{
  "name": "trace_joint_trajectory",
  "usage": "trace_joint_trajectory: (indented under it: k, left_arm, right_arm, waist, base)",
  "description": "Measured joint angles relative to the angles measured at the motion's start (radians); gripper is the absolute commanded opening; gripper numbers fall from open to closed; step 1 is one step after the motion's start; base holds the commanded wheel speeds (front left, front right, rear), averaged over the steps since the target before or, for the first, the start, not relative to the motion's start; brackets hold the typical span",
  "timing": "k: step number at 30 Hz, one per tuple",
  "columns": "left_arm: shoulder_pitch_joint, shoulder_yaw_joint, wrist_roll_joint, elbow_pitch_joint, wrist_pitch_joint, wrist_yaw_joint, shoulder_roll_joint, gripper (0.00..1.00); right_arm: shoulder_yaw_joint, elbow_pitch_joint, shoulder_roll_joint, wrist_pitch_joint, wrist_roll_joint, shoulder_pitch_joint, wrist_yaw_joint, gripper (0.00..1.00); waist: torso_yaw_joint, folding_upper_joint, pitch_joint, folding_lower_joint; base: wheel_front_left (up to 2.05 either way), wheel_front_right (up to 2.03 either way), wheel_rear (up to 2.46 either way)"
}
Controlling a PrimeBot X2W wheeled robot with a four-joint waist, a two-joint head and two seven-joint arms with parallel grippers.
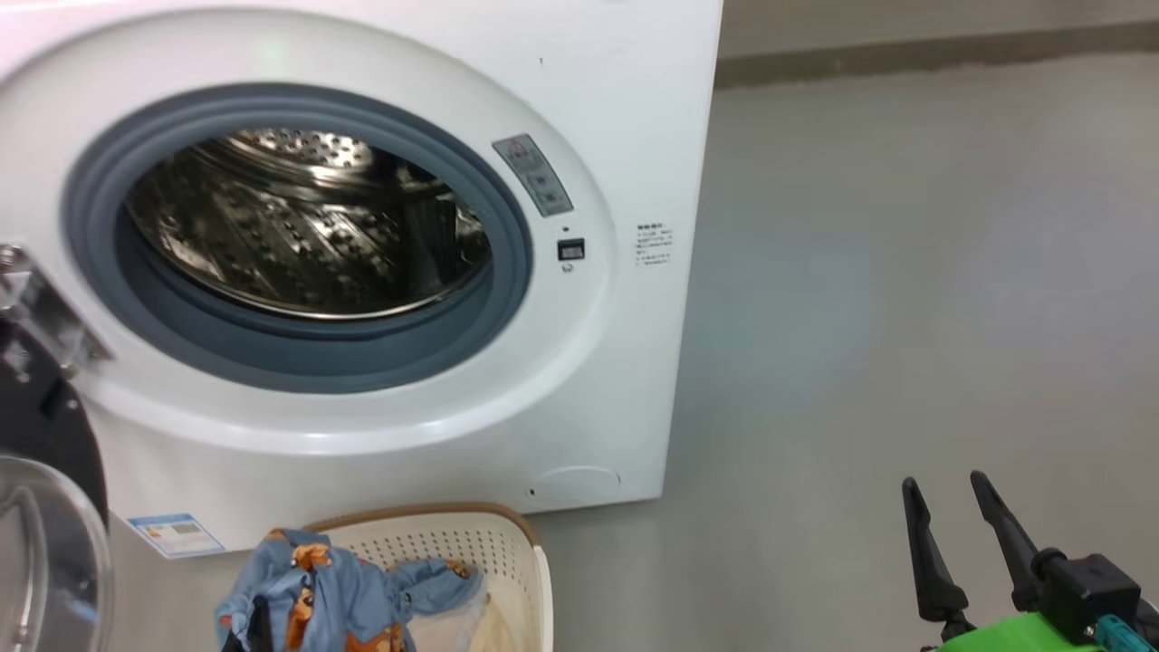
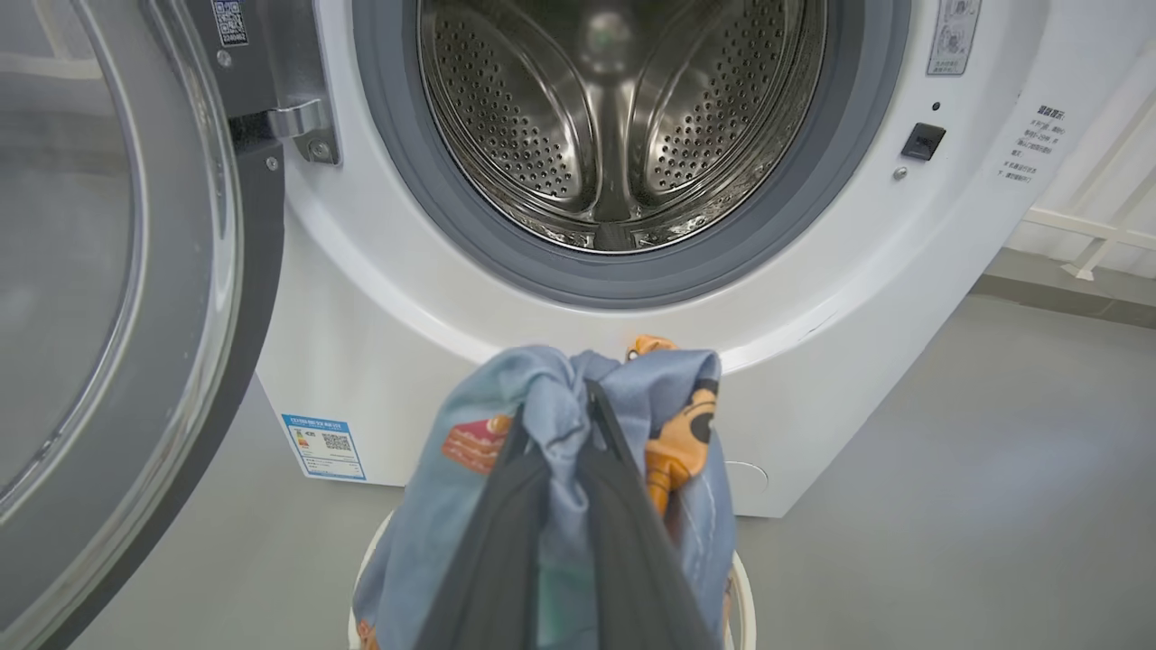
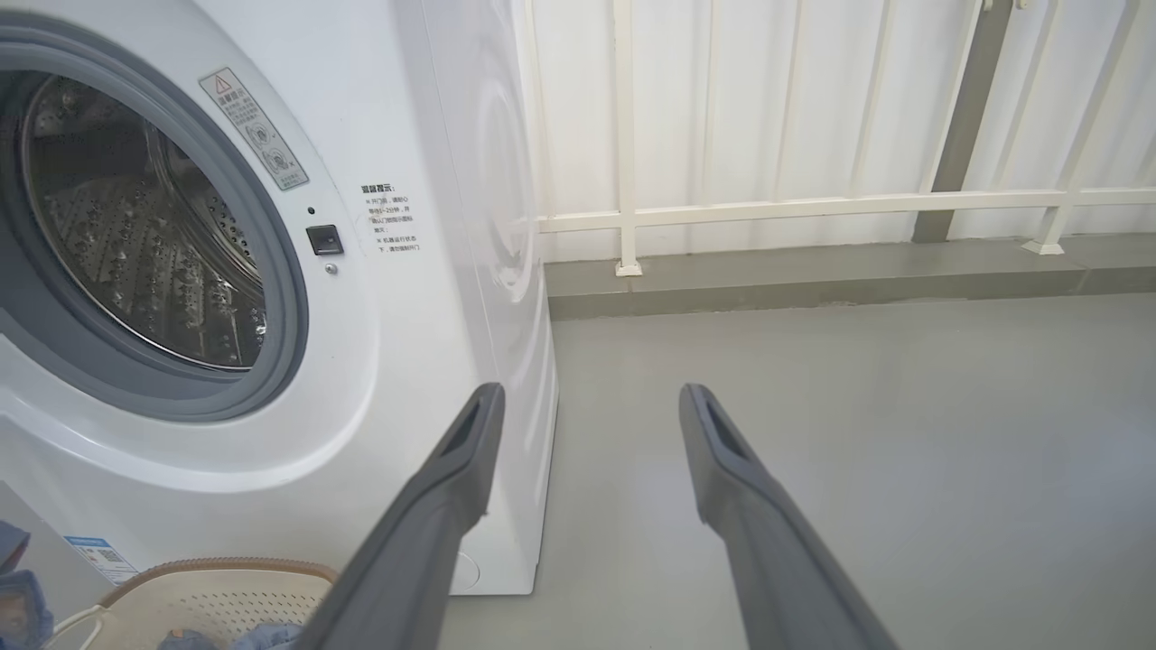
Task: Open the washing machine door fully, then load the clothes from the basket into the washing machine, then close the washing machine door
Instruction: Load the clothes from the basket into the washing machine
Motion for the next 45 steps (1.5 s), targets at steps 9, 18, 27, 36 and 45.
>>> trace_joint_trajectory:
  k: [9, 18, 27, 36, 45]
  left_arm:
    - [0.035, 0.002, 0.038, -0.082, 0.000, 0.000, -0.001, 0.00]
    - [0.057, -0.012, 0.051, -0.140, 0.000, 0.000, -0.004, 0.00]
    - [0.075, -0.018, 0.058, -0.173, 0.000, 0.000, -0.004, 0.00]
    - [0.076, -0.022, 0.058, -0.184, 0.000, 0.001, -0.003, 0.00]
    - [0.075, -0.026, 0.048, -0.183, 0.000, 0.003, -0.002, 0.00]
  right_arm:
    - [-0.004, 0.010, 0.002, 0.000, -0.001, 0.020, 0.000, 1.00]
    - [-0.007, 0.026, 0.003, 0.000, -0.008, 0.055, 0.000, 1.00]
    - [-0.006, 0.029, 0.003, 0.000, -0.007, 0.055, 0.000, 1.00]
    - [-0.005, 0.030, 0.004, 0.000, -0.007, 0.055, 0.000, 1.00]
    - [-0.004, 0.031, 0.004, 0.000, -0.006, 0.054, 0.000, 1.00]
  waist:
    - [0.031, 0.0000, -0.065, 0.0000]
    - [0.052, 0.0000, -0.085, 0.0000]
    - [0.053, 0.0000, -0.082, 0.0000]
    - [0.050, 0.0000, -0.068, 0.0000]
    - [0.043, 0.0000, -0.054, 0.0001]
  base:
    - [0.00, 0.00, 0.00]
    - [0.00, 0.00, 0.00]
    - [0.00, 0.00, 0.00]
    - [0.00, 0.00, 0.00]
    - [0.00, 0.00, 0.00]
